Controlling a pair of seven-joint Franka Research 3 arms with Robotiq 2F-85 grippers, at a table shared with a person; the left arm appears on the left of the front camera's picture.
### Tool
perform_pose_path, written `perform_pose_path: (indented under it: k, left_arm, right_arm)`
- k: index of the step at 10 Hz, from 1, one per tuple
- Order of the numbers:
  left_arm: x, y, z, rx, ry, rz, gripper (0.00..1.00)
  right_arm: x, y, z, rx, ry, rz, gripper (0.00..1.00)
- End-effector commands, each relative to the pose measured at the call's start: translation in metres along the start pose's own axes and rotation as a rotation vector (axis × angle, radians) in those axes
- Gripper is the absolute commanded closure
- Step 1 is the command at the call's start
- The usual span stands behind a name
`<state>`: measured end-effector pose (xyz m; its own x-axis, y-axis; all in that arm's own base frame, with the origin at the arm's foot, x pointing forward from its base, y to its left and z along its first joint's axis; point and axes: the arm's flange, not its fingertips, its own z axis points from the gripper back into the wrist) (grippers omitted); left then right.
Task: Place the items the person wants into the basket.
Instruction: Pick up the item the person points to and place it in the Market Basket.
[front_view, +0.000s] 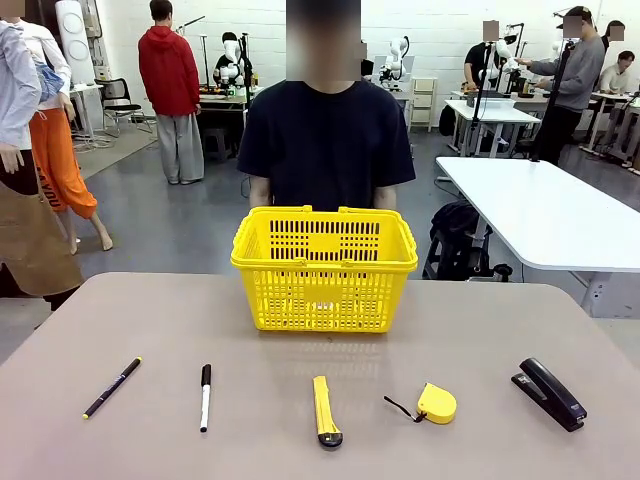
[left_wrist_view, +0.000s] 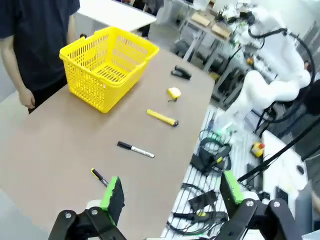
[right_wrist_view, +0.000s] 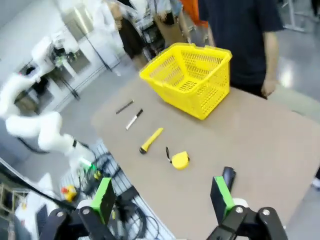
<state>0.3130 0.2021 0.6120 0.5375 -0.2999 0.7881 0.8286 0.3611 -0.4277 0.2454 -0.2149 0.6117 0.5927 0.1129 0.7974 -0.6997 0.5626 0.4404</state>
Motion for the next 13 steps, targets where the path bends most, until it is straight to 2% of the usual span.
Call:
perform_pose_path:
  k: [1,3,5,8,9,13]
  left_arm:
    - [-0.026,0.023,0.027,-0.004,-0.112,0.07,0.0]
    - [-0.056,0.026,0.057,0.043,-0.175,0.101,0.0]
    - [-0.077,0.019,0.077,0.106,-0.218,0.125,0.0]
    - [-0.076,0.004,0.069,0.153,-0.253,0.12,0.0]
    - [-0.084,0.018,0.082,0.126,-0.233,0.154,0.0]
    - [-0.084,0.018,0.082,0.126,-0.233,0.154,0.0]
  right_arm:
    - [-0.005,-0.01,0.006,-0.012,-0.057,-0.098,0.0]
    - [-0.019,-0.011,0.025,-0.076,-0.075,-0.151,0.0]
    - [-0.028,0.005,0.04,-0.135,-0.079,-0.159,0.0]
    - [-0.023,0.022,0.034,-0.157,-0.056,-0.097,0.0]
    - [-0.027,0.011,0.051,-0.164,-0.069,-0.167,0.0]
    - [-0.027,0.011,0.051,-0.164,-0.069,-0.167,0.0]
